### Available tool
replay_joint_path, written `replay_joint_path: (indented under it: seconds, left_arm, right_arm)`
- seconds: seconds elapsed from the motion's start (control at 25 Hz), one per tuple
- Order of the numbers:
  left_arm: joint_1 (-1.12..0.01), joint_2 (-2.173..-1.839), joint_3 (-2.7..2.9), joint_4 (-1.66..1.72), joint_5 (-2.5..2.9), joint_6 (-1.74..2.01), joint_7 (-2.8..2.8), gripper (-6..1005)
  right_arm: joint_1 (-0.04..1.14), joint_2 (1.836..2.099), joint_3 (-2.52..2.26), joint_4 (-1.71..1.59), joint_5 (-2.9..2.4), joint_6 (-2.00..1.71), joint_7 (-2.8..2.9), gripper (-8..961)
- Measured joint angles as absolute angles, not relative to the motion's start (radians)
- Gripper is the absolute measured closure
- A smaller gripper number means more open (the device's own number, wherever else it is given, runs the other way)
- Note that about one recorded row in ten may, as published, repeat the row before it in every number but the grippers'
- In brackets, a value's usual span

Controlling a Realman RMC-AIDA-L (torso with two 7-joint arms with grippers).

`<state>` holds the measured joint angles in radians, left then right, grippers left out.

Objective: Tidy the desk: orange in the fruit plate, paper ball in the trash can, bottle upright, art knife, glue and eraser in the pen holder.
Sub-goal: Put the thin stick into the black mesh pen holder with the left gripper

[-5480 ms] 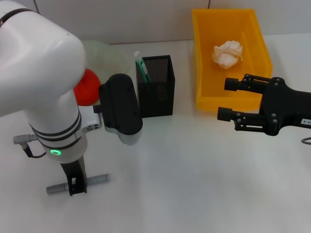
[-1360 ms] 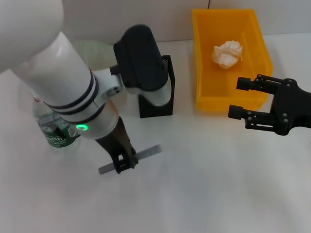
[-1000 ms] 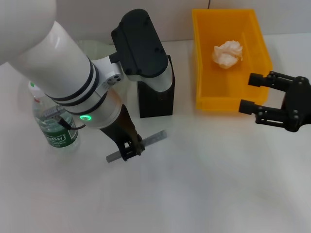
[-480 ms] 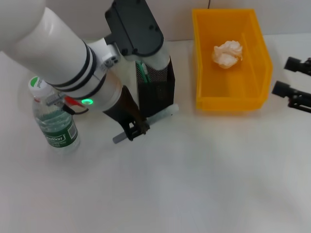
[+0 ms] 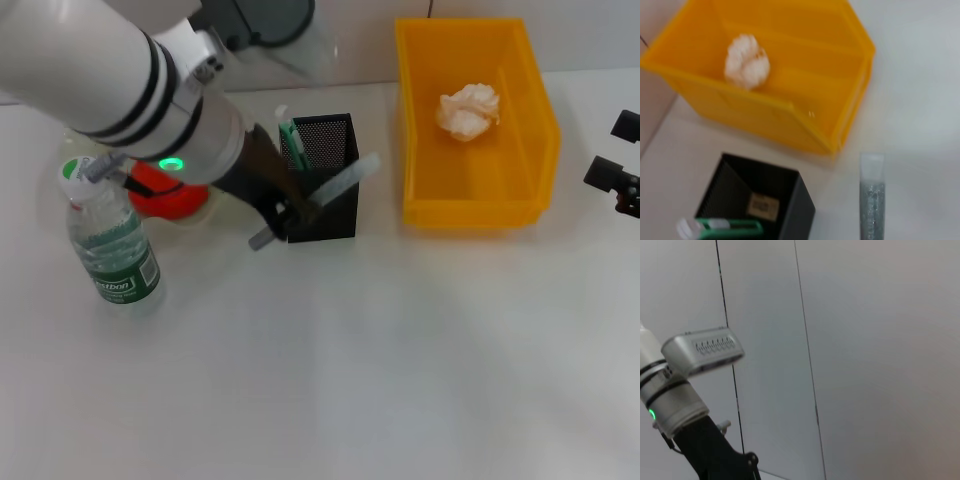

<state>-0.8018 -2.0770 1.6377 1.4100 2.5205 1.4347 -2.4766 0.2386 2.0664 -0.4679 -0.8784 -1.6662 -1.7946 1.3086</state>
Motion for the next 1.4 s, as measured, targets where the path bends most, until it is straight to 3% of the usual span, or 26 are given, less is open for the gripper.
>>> replay_joint_path:
  seconds: [1.0,1.24,1.32,1.4]
  left_arm:
    - [-0.607,-2.073,1.515,1.531,2.211,1.108,-2.416,870]
    - [-0.607,-2.073,1.515,1.531,2.211,1.108,-2.416,870]
    - [-0.500,-2.074,1.642,1.519,2.141,0.859,-2.358,870]
    - [-0.500,-2.074,1.642,1.519,2.141,0.859,-2.358,870]
  right_arm:
    - [0.250,2.063,-0.468,-0.860,-1.671,-1.781,1.300,191]
    - [0.249,2.063,-0.468,-0.859,-1.671,-1.781,1.300,191]
    - [0.248,2.063,-0.468,-0.859,-1.671,-1.781,1.301,191]
    - [0.247,2.063,-0.468,-0.859,-1.671,-1.782,1.301,191]
